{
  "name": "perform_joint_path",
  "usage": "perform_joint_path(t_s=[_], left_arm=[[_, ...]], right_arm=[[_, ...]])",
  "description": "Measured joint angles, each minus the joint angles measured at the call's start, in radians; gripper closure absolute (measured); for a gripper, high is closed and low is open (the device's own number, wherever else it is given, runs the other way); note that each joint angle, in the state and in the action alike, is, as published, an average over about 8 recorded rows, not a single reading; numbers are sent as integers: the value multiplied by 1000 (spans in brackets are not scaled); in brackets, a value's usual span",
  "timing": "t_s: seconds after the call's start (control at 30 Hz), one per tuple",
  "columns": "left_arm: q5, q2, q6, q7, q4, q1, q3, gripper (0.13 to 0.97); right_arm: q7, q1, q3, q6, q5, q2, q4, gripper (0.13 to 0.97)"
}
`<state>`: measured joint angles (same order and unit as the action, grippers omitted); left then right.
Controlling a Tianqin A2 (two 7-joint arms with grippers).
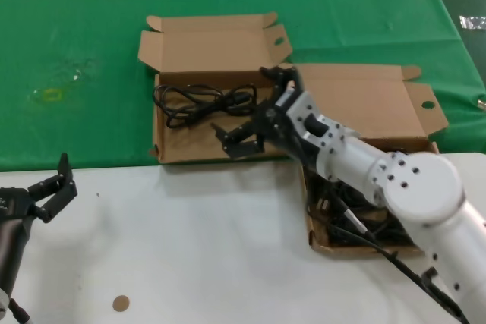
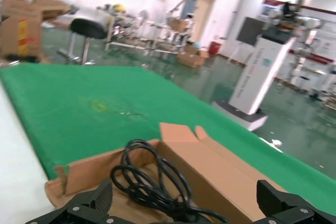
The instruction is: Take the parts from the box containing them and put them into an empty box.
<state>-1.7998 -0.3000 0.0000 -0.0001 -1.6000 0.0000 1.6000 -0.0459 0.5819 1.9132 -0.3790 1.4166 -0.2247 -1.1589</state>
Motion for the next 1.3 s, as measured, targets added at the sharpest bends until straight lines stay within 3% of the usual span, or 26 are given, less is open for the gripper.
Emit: perform_joint_path(t_s=[0.13,0.43,1.03,1.3], left_arm=[[0,0,0,0,0,0,0,272],[0,0,0,0,0,0,0,166],[0,0,0,0,0,0,0,132],[0,0,0,0,0,0,0,132]], right_arm=[[5,-64,-35,42,42,-8,-49,129],[16,-210,-113,136,138,-27,-159,129],[39,-495,-266,322,326,-64,-375,129],[43,-541,-291,352,356,-70,-410,129]])
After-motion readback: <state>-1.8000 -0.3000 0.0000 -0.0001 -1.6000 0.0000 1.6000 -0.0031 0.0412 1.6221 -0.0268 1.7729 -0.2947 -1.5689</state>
